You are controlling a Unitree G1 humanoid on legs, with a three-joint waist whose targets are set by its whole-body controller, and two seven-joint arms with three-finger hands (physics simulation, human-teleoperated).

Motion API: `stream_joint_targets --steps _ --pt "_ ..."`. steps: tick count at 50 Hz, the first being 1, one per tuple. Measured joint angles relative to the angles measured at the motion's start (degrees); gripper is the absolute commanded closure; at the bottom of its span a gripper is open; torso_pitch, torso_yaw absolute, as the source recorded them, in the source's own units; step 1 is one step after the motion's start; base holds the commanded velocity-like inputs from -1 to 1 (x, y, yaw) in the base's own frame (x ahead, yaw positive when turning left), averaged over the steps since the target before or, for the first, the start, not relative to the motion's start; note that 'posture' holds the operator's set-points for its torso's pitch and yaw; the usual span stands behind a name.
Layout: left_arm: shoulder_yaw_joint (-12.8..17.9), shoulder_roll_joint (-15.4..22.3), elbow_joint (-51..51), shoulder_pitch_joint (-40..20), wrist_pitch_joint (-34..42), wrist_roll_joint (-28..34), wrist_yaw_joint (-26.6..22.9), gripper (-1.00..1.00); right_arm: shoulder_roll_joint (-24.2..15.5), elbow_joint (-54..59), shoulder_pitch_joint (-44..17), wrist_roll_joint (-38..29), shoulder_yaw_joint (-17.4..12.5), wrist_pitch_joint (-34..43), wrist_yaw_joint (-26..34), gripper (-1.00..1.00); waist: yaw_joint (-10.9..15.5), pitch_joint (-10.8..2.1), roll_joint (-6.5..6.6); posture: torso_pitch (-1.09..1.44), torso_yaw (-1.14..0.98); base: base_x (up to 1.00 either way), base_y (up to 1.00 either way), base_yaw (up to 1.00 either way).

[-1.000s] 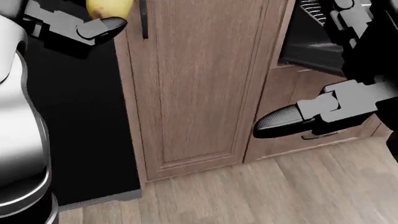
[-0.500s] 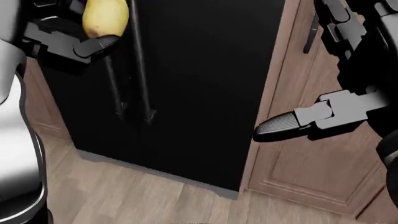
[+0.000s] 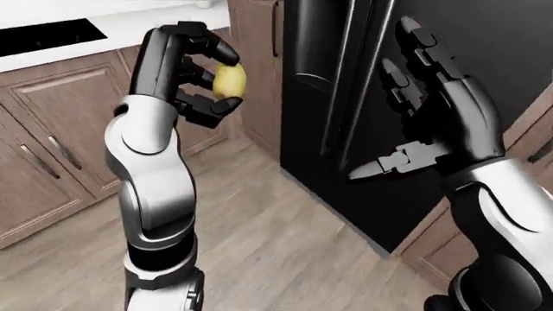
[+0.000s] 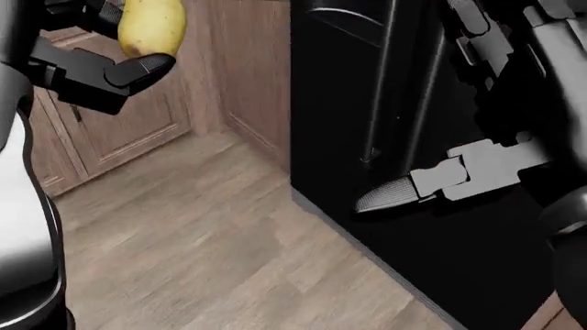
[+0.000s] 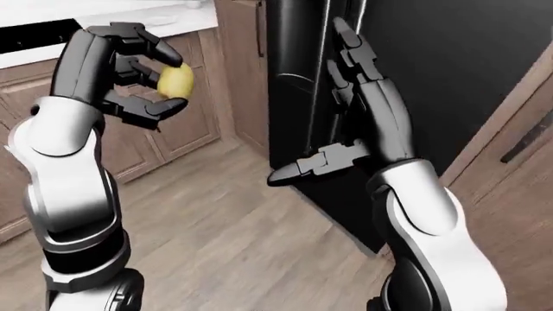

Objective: Pick the potato from the oven and place it on the plate on the counter.

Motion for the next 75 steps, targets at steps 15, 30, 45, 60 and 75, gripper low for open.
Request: stream_joint_targets --steps 15,30,45,60,75 --pt "-1.64 -0.58 -0.94 -0.16 -0.53 -0.71 -1.01 0.55 0.06 -0.85 -0.03 -1.9 -0.85 0.1 0.29 -1.0 -1.85 0.57 -5.55 0.0 0.0 0.0 0.0 1.0" --pt "0.36 0.1 0.54 0.98 0.63 0.22 0.13 0.54 0.91 -0.84 0.47 -0.23 1.43 1.35 2.19 -1.0 -2.62 1.69 -1.51 0.0 0.0 0.06 0.01 0.47" --pt "-2.03 -0.55 -0.8 0.13 -0.36 -0.99 -1.09 0.55 0.61 -1.45 1.07 -5.34 0.78 0.75 4.09 -1.0 -2.54 1.04 -5.02 0.0 0.0 0.48 0.0 0.0" --pt "-0.48 -0.05 -1.23 -0.38 0.66 0.19 -0.98 0.55 0.84 -0.87 1.11 -5.62 -0.44 -0.29 4.85 -1.0 -2.29 1.08 0.62 0.0 0.0 0.51 0.0 0.0" --pt "-2.33 -1.69 -0.58 0.06 -0.44 -0.39 -1.36 0.55 -0.86 -0.24 2.19 -3.07 -4.24 -2.03 2.39 -1.0 -2.76 1.0 -4.68 0.0 0.0 0.51 0.0 0.0"
